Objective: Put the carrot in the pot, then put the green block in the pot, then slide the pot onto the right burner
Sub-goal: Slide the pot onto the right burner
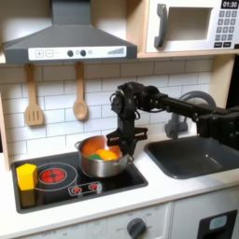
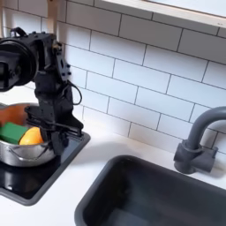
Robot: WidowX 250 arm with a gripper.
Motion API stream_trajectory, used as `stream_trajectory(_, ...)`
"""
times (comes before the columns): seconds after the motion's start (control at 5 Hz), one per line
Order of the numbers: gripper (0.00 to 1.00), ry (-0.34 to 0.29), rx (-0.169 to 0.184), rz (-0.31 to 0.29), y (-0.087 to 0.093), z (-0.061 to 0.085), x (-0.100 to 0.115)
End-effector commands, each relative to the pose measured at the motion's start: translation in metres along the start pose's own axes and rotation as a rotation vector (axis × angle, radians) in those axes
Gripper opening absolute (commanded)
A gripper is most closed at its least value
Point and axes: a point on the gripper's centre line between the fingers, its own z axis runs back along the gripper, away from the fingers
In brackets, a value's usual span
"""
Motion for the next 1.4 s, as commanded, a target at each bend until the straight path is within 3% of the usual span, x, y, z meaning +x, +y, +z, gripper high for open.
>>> stream_trajectory(0.0,1.0,0.007,-0.01,0.006,-0.002,0.0,-0.001)
stream_trajectory(0.6,1.0,0.006,-0.011,0.01,-0.002,0.0,-0.001)
stream_trajectory(0.8,1.0,0.083,-0.007,0.026,0.0,-0.011,-0.007)
stream_trajectory(1.0,1.0,-0.025,-0.016,0.046,-0.001,0.013,-0.009)
stream_trajectory(1.2,1.0,-0.039,-0.009,0.025,-0.003,0.013,-0.006)
